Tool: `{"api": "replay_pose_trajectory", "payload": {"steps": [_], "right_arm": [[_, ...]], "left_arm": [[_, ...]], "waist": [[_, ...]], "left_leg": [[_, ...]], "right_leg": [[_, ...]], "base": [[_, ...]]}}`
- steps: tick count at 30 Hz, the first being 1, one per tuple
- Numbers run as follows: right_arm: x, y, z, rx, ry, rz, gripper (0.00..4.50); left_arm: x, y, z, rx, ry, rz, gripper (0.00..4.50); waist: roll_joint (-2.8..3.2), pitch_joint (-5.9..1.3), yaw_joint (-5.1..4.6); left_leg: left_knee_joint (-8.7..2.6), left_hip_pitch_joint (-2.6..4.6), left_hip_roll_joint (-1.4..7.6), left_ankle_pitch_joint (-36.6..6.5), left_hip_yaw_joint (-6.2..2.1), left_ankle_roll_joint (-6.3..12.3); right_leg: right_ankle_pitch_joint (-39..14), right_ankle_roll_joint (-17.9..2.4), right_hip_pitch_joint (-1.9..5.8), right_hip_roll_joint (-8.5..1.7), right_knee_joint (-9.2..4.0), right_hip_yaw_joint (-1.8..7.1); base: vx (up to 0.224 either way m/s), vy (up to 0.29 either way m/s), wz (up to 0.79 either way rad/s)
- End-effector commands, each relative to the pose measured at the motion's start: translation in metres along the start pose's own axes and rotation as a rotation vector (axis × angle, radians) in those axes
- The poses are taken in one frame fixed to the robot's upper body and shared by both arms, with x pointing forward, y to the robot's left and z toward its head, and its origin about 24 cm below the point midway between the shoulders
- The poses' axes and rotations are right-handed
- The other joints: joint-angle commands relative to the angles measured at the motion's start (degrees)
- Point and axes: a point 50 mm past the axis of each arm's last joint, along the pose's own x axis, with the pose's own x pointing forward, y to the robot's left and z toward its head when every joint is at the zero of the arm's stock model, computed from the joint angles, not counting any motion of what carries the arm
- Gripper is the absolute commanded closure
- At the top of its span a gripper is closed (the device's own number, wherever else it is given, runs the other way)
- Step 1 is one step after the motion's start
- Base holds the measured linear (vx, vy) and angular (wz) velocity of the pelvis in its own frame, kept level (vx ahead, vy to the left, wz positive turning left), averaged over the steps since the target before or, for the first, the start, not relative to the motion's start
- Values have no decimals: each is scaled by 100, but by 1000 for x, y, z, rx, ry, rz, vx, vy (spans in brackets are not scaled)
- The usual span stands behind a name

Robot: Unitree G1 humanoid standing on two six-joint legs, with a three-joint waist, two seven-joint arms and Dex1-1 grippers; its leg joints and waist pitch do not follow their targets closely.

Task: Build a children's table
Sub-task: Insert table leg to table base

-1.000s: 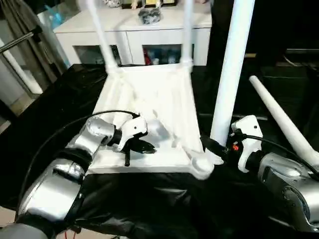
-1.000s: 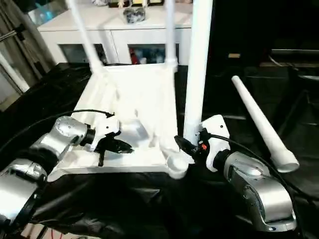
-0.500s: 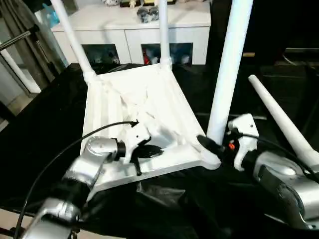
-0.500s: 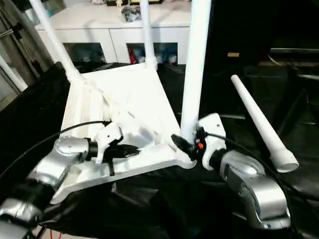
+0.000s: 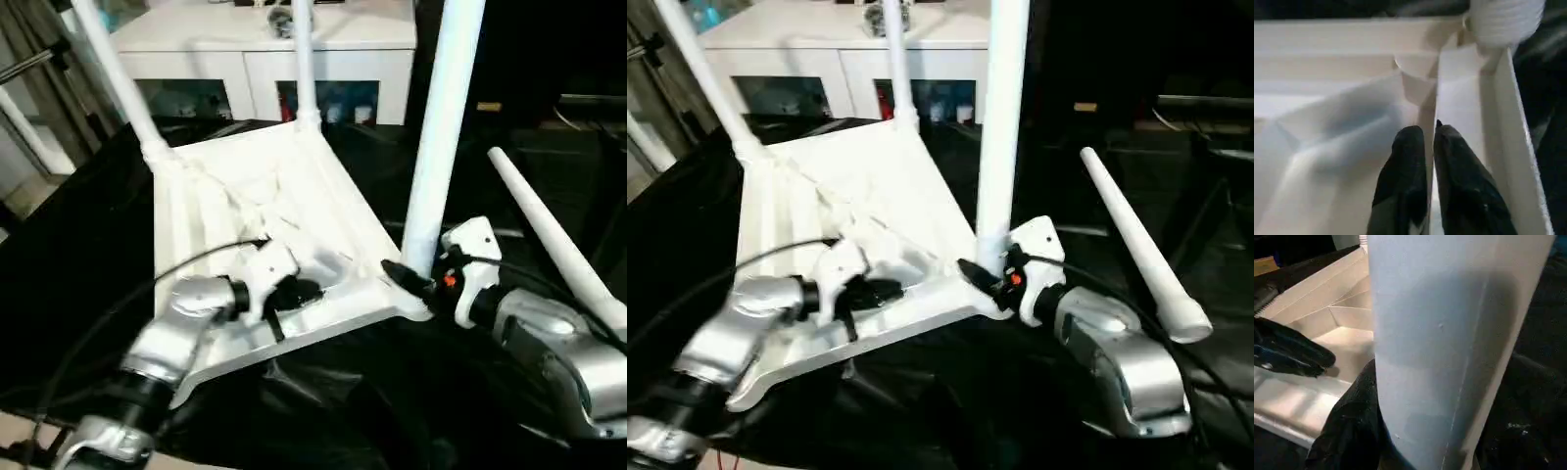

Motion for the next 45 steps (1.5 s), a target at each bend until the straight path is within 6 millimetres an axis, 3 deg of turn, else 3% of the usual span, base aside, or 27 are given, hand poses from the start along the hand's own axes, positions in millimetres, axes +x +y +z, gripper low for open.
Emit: {"api": "replay_pose_trajectory", "payload": {"steps": [1, 3, 4, 7, 8, 9, 10, 13, 14, 19, 23, 24, 28, 32, 34, 42, 43, 45], "right_arm": [[2, -4, 9, -20, -44, -23, 258], [3, -5, 10, -18, -52, -34, 258], [4, -8, 12, -10, -65, -53, 258], [6, -13, 10, 7, -60, -96, 258], [6, -13, 9, 7, -59, -97, 258], [7, -13, 8, 9, -55, -106, 258], [8, -13, 7, 10, -52, -112, 258], [8, -11, 7, 10, -54, -110, 258], [8, -11, 7, 9, -55, -110, 258], [5, -10, 8, 8, -56, -113, 258], [0, -12, 6, 6, -49, -126, 258], [0, -12, 6, 6, -49, -126, 258], [-3, -12, 6, 4, -46, -136, 258], [-4, -12, 6, 4, -47, -142, 258], [-5, -12, 6, 4, -47, -143, 258], [-5, -12, 5, -5, -39, -139, 258], [-5, -12, 5, -5, -40, -139, 258], [-5, -12, 6, -5, -41, -139, 258]], "left_arm": [[3, -1, 12, -8, -36, -2, 359], [7, -3, 15, -16, -38, -16, 364], [13, -7, 18, -25, -32, -37, 364], [27, -14, 18, -66, -9, -74, 364], [28, -15, 18, -68, -8, -77, 364], [34, -19, 16, -87, 3, -86, 364], [39, -21, 13, -101, 16, -88, 364], [47, -26, 12, -122, 24, -86, 364], [50, -27, 12, -130, 21, -96, 347], [58, -30, 12, -110, 46, -93, 302], [61, -34, 12, -138, 46, -137, 292], [61, -34, 12, -138, 46, -137, 292], [65, -39, 13, -163, 43, -180, 275], [67, -40, 14, -172, 32, -178, 254], [69, -40, 14, -180, 34, -180, 239], [70, -42, 1, -130, 137, -171, 236], [70, -41, 0, -138, 146, -159, 264], [70, -40, -1, -146, 152, -150, 271]], "waist": [[-152, -371, 31], [-194, -368, 45], [-182, -374, 62], [-255, -367, 92], [-238, -365, 105], [-271, -368, 116], [-231, -372, 127], [-266, -386, 120], [-205, -389, 123], [-217, -388, 107], [-155, -383, 90], [-177, -389, 87], [-95, -387, 61], [-116, -397, 48], [-89, -393, 28], [-77, -377, -54], [-73, -374, -58], [-71, -368, -61]], "left_leg": [[-389, 79, 123, -1436, -5, 191], [-392, 50, 114, -1365, -7, 205], [-388, 51, 113, -1306, -9, 210], [-376, 52, 105, -1232, 7, 217], [-381, 51, 106, -1235, -1, 208], [-381, 46, 111, -1231, 2, 200], [-385, 49, 108, -1219, -7, 171], [-373, 37, 95, -1184, -3, 182], [-371, 48, 99, -1192, -9, 179], [-372, 40, 98, -1239, -8, 201], [-373, 51, 84, -1359, -13, 164], [-372, 48, 92, -1354, -14, 165], [-375, 55, 87, -1446, -21, 162], [-366, 45, 80, -1430, -19, 195], [-366, 38, 77, -1429, -21, 203], [-374, 39, 65, -1576, -33, 227], [-374, 41, 63, -1596, -30, 220], [-377, 40, 61, -1618, -32, 210]], "right_leg": [[-1849, -1031, 221, -195, -495, 167], [-1808, -1029, 246, -194, -492, 163], [-1779, -1024, 246, -200, -475, 163], [-1877, -991, 242, -198, -496, 166], [-1902, -985, 246, -204, -490, 166], [-1887, -953, 248, -200, -499, 167], [-1836, -941, 249, -196, -487, 165], [-1656, -937, 275, -192, -484, 165], [-1638, -951, 268, -195, -480, 167], [-1584, -966, 282, -176, -499, 158], [-1724, -943, 283, -174, -517, 152], [-1694, -952, 287, -175, -518, 154], [-1723, -982, 280, -169, -529, 143], [-1735, -959, 295, -165, -536, 141], [-1785, -952, 294, -164, -545, 132], [-2186, -824, 287, -164, -585, 119], [-2322, -783, 277, -164, -603, 119], [-2423, -757, 272, -161, -607, 114]], "base": [[0, 0, 0], [0, 0, 0], [0, 0, 0], [0, 0, 0], [0, 0, 0], [0, 0, 0], [0, 0, 0], [0, 0, 0], [0, 0, 0], [0, 0, 0], [0, 0, 0], [0, 0, 0], [0, 0, 0], [0, 0, 0], [0, 0, 0], [0, 0, 0], [0, 0, 0], [0, 0, 0]]}}
